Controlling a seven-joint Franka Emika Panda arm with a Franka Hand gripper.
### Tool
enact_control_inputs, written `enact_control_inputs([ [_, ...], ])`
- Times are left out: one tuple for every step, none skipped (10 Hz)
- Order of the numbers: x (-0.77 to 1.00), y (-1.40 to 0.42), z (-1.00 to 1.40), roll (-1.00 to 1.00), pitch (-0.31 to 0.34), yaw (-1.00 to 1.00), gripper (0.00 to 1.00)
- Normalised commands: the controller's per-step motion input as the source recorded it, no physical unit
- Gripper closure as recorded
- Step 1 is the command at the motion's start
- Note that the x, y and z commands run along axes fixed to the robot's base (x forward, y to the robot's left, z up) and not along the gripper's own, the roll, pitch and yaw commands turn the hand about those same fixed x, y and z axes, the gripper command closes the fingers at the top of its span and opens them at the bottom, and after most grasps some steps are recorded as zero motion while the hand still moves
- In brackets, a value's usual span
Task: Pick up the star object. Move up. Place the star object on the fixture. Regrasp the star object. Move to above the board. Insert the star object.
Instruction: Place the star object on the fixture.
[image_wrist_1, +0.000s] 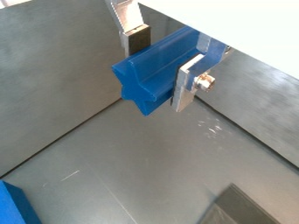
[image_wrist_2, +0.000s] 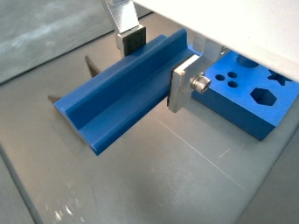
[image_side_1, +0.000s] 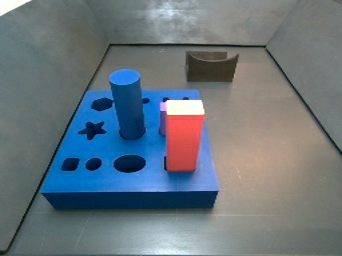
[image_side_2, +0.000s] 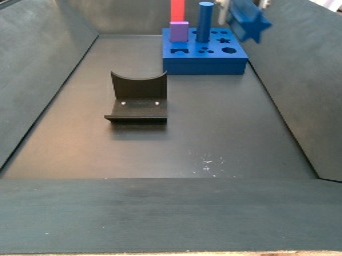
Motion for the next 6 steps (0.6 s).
enact_control_inputs([
  [1.0,-0.03,0.17,0.04,0.171,-0.27,1.0],
  [1.0,-0.02,0.14,0.02,0.171,-0.13,1.0],
  [1.0,-0.02,0.13,0.01,0.166,-0.09,1.0],
  [1.0,-0.01,0.11,0.0,0.163,-0.05,1.0],
  [1.0,-0.01,0.1,-0.02,0.161,-0.03,1.0],
  [1.0,-0.01,0.09,-0.03,0.163,-0.02,1.0],
])
